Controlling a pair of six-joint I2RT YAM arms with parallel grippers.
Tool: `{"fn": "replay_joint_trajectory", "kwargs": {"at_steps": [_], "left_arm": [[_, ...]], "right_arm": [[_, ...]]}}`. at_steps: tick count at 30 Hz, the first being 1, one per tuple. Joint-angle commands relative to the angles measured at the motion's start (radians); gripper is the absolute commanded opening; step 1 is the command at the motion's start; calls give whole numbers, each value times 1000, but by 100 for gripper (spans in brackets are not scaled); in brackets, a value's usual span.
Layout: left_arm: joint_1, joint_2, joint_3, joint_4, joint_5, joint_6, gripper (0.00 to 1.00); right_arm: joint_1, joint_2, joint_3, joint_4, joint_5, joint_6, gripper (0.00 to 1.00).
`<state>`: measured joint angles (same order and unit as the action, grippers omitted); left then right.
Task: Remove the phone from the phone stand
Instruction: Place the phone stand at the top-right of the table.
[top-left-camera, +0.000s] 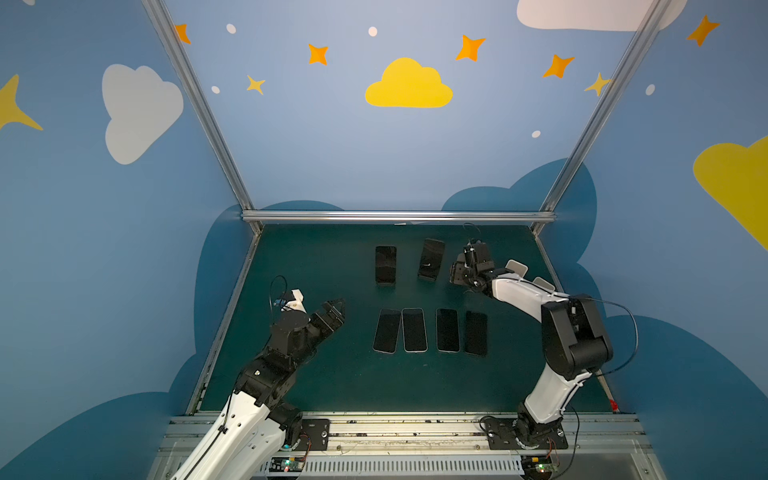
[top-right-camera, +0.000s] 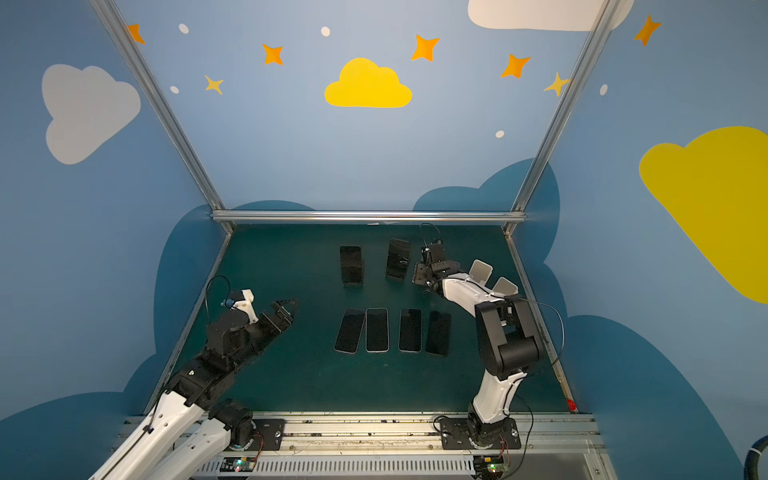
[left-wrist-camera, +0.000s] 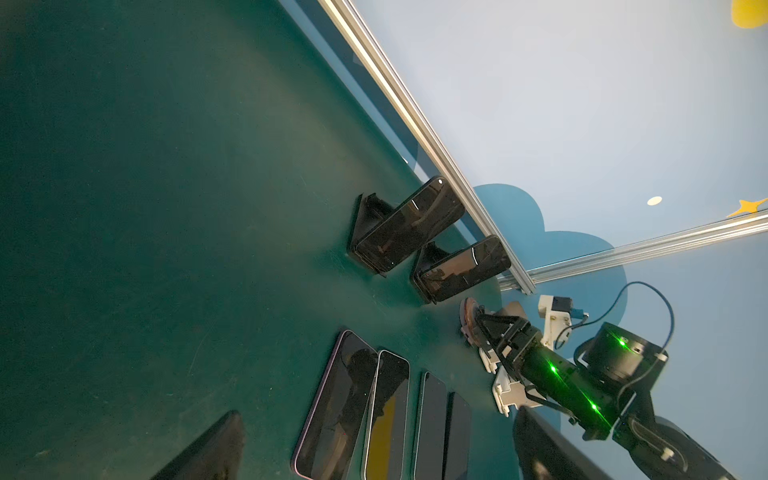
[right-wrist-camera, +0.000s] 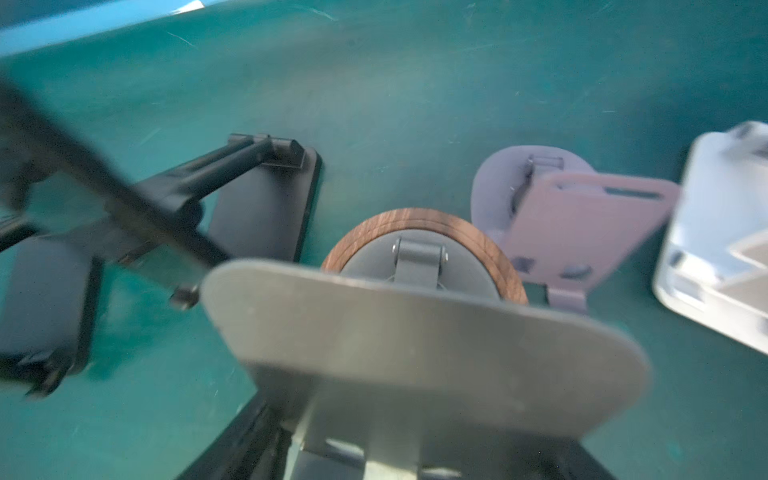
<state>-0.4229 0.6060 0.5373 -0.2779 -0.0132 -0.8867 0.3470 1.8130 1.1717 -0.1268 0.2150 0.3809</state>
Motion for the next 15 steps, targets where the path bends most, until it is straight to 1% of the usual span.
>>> {"fn": "replay_joint_trajectory", "kwargs": {"at_steps": [1,6,9,15], "left_arm": [[6,9,3,19,-11,21,100],[5,18,4,25,-13,24,100],[5,21,3,31,-12,22,100],[6,26,6,38,-3,16,100]], "right_arm": [[-9,57,66,-60,-33,6,69],[-14,139,132,-157,-76,27,69],[-17,165,149,-207,-103,38,72],[-17,113,110,-211,-128,72,86]]}}
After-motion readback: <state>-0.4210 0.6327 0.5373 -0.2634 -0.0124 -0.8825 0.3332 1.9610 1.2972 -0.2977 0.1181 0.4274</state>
